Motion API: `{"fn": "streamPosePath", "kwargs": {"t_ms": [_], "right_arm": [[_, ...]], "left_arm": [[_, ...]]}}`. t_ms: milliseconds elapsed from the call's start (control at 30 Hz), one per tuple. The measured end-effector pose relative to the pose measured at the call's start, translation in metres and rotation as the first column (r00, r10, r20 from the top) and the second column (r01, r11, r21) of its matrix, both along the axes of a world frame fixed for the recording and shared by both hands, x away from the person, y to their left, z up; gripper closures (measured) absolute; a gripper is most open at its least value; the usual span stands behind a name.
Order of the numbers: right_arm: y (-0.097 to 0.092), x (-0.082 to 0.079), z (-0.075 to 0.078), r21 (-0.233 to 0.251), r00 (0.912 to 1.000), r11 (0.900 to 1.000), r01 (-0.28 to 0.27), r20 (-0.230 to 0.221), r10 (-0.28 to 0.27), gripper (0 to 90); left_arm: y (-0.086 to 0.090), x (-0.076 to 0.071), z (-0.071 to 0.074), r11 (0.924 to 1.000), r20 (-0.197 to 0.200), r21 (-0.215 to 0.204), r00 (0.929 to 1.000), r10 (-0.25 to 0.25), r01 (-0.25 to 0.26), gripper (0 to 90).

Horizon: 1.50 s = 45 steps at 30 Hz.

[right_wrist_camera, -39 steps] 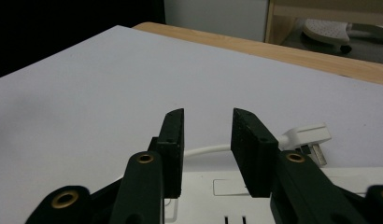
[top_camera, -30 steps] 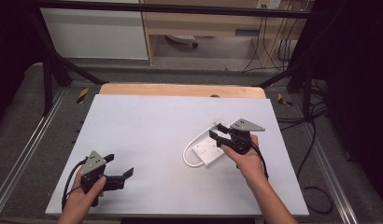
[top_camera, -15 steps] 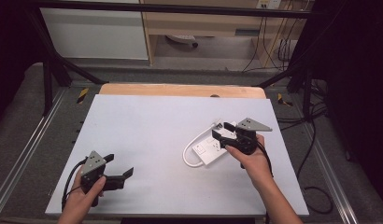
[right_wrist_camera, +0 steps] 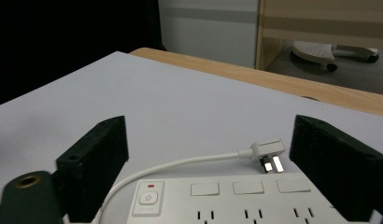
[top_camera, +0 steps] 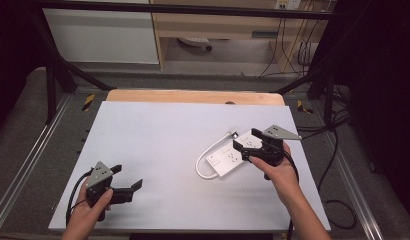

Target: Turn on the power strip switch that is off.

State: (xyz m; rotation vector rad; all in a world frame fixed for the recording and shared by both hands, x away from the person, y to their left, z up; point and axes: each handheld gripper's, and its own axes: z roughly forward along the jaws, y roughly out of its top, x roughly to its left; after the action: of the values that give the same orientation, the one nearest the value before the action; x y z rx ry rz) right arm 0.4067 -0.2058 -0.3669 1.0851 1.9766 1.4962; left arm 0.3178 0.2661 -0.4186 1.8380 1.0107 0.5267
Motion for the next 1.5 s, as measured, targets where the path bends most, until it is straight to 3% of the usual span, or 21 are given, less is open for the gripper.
{"fn": "streamPosePath", "kwargs": {"t_ms": [67, 367, 700, 867, 1000, 1100, 1267, 1500], "right_arm": [[-0.002, -0.004, 0.003, 0.007, 0.9997, 1.0, -0.002, 0.024, 0.001, 3.2], [-0.017, -0.018, 0.012, 0.032, 0.9974, 0.9995, -0.006, 0.071, 0.004, 2.4], [-0.057, -0.039, 0.008, 0.033, 0.9926, 0.9969, 0.071, 0.097, -0.074, 2.8], [-0.081, -0.048, -0.007, 0.02, 0.9864, 0.992, 0.124, 0.106, -0.126, 3.6], [-0.099, -0.054, -0.023, 0.023, 0.9824, 0.9861, 0.164, 0.086, -0.166, 5.5], [-0.107, -0.057, -0.039, 0.009, 0.9839, 0.9861, 0.166, 0.066, -0.166, 6.1], [-0.112, -0.059, -0.065, -0.01, 0.986, 0.9862, 0.165, 0.024, -0.165, 4.5], [-0.106, -0.059, -0.082, -0.046, 0.9889, 0.9885, 0.144, -0.028, -0.146, 3.7]], "left_arm": [[0.0, 0.0, 0.0, 1.0, 0.0, 0.001, 1.0, 0.0, 0.0, 7.0], [0.0, 0.0, 0.0, 1.0, -0.001, 0.0, 1.0, 0.001, -0.001, 7.0], [0.0, 0.0, 0.0, 1.0, -0.001, -0.001, 1.0, 0.001, -0.001, 7.0], [0.0, 0.0, 0.0, 1.0, -0.001, -0.003, 1.0, 0.003, -0.003, 7.0], [0.0, 0.0, -0.001, 1.0, -0.003, -0.002, 1.0, 0.003, -0.003, 7.0], [0.0, 0.0, 0.0, 1.0, -0.002, -0.002, 1.0, 0.003, -0.003, 7.0], [0.0, 0.0, -0.001, 0.9999, -0.003, -0.006, 1.0, 0.008, -0.008, 6.9], [0.0, -0.001, 0.0, 1.0, 0.001, -0.006, 1.0, 0.004, -0.004, 6.9]]}}
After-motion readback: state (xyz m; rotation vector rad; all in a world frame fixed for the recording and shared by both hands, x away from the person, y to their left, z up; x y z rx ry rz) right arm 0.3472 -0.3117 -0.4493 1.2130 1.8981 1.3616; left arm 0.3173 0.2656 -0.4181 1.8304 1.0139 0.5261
